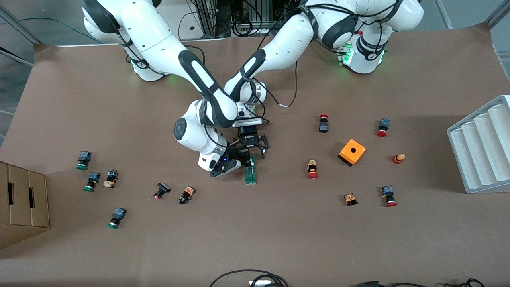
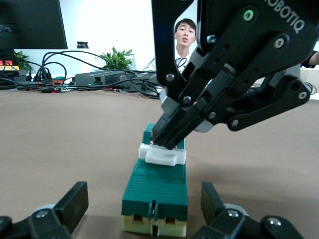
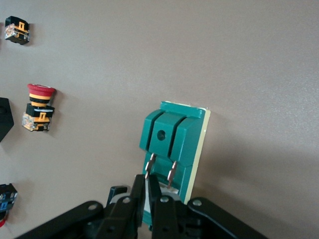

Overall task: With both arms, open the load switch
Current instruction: 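Press the white handle down onto the switch contacts with the right gripper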

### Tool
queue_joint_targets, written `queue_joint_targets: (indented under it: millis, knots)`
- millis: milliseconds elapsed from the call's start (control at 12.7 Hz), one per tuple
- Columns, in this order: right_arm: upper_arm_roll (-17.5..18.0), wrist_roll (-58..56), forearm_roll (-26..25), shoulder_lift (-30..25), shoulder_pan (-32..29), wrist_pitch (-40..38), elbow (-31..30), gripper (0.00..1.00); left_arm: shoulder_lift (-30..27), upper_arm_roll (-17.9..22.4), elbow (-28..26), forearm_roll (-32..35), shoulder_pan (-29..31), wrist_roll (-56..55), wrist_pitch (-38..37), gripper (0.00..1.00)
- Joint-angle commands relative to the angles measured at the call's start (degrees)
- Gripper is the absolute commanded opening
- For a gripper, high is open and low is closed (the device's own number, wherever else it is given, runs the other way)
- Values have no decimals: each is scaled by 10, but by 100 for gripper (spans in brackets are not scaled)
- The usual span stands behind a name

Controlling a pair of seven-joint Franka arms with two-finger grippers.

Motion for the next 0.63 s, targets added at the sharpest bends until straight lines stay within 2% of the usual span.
queue_joint_targets:
  millis: [0, 79, 158, 237, 553]
  knots:
    - [-1, -15, 21, -3, 10, 17, -20, 10, 34, 1, 21, 7, -10, -19, 6, 100]
    - [-1, -8, 22, -8, 10, 13, -20, 13, 34, 1, 21, 7, -11, -19, 6, 100]
    - [-1, 3, 23, -14, 10, 11, -19, 27, 34, 1, 21, 7, -11, -18, 6, 100]
    - [-1, 25, 23, -22, 10, 8, -19, 45, 34, 1, 21, 6, -11, -19, 6, 100]
    - [-1, 44, 23, -66, 8, -22, -20, 52, 34, 1, 21, 6, -11, -18, 6, 100]
